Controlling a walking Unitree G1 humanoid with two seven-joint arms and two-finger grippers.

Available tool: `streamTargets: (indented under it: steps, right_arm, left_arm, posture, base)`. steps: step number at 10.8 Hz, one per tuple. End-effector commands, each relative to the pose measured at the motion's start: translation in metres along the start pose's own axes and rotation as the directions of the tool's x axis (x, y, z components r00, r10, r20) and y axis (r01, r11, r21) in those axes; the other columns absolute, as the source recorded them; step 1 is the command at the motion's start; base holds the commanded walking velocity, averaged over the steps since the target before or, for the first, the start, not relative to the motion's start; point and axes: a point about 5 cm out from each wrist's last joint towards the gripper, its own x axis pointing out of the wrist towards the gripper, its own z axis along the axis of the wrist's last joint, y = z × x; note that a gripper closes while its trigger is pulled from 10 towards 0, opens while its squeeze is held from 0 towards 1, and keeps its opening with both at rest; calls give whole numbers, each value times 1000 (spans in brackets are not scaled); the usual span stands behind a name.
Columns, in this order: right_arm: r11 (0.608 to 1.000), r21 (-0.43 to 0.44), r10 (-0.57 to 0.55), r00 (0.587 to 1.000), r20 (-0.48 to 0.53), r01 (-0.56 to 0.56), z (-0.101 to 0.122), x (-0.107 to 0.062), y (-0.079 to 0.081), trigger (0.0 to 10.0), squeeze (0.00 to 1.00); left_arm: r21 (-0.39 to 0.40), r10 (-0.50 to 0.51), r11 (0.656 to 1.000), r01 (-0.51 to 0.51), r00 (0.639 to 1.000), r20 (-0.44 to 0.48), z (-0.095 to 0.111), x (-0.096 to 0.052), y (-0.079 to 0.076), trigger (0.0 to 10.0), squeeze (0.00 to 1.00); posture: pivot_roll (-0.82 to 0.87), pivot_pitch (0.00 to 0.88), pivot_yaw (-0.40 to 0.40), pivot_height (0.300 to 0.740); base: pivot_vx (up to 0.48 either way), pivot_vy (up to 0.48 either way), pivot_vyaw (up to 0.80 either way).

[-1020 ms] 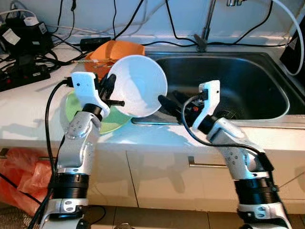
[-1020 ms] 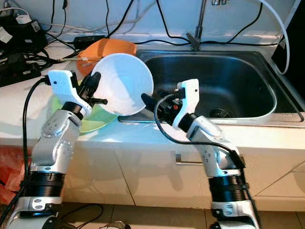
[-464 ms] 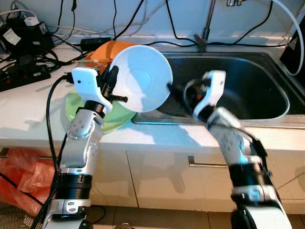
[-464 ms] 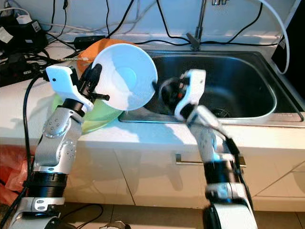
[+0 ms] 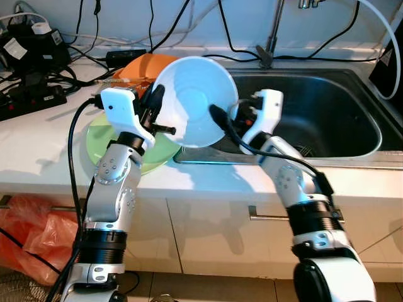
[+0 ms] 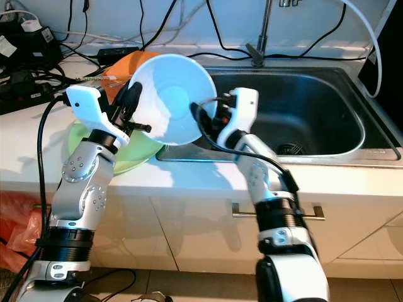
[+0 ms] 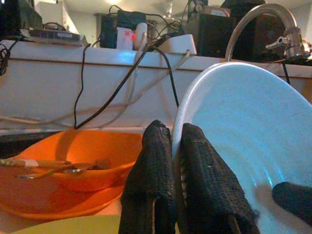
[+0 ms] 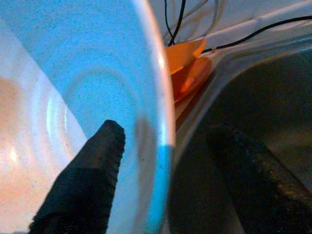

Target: Kitchen organization

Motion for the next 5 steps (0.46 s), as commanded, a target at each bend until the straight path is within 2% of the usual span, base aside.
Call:
streamTargets:
  steps: [1, 5]
  right_arm:
    - [1000, 13, 4, 1000, 16, -5, 5, 3, 1, 0, 0]
    - [999, 37, -32, 999, 13, 31, 7, 2, -7, 0, 0]
  left_arm:
    - [6, -18, 1000, 18, 998, 56, 11, 3, -3, 0, 0]
    - [12, -17, 1000, 17, 998, 57, 11, 1, -1, 0, 0]
  posture:
    - [124, 18, 40, 740]
    - [114, 27, 32, 740]
  base:
    - [0, 0, 0]
    - [0, 0, 0]
